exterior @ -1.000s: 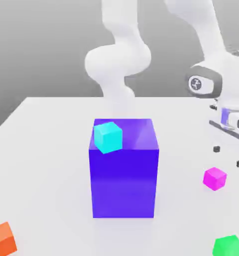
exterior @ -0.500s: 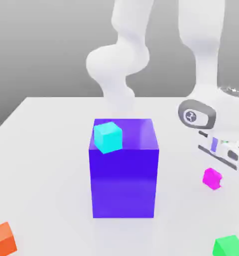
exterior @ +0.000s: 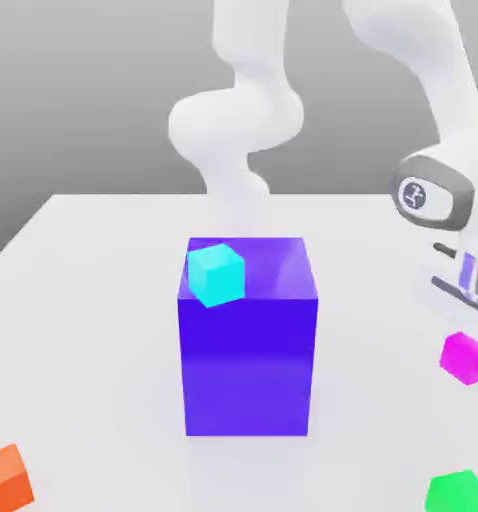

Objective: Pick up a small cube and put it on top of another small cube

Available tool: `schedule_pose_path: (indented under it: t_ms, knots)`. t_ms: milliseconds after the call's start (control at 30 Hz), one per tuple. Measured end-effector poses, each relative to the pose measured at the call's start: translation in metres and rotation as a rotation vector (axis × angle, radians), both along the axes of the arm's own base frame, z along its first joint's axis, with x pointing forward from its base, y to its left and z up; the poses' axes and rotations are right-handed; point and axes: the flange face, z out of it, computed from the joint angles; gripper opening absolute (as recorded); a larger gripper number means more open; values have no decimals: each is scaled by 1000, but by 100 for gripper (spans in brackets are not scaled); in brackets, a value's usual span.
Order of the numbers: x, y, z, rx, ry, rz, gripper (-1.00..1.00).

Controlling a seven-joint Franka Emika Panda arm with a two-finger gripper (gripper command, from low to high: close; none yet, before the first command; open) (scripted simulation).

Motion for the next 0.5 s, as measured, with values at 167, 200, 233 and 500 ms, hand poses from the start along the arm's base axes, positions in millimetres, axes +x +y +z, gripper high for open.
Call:
schedule_pose_path:
  t_ms: [167, 200, 233, 500]
  knots:
    - [81, -32, 18, 2, 1, -51, -100]
    - [93, -39, 17, 2, 1, -58, -100]
    - [100, -42, 8, 2, 2, -62, -100]
    - [105, -45, -33, 3, 2, -66, 100]
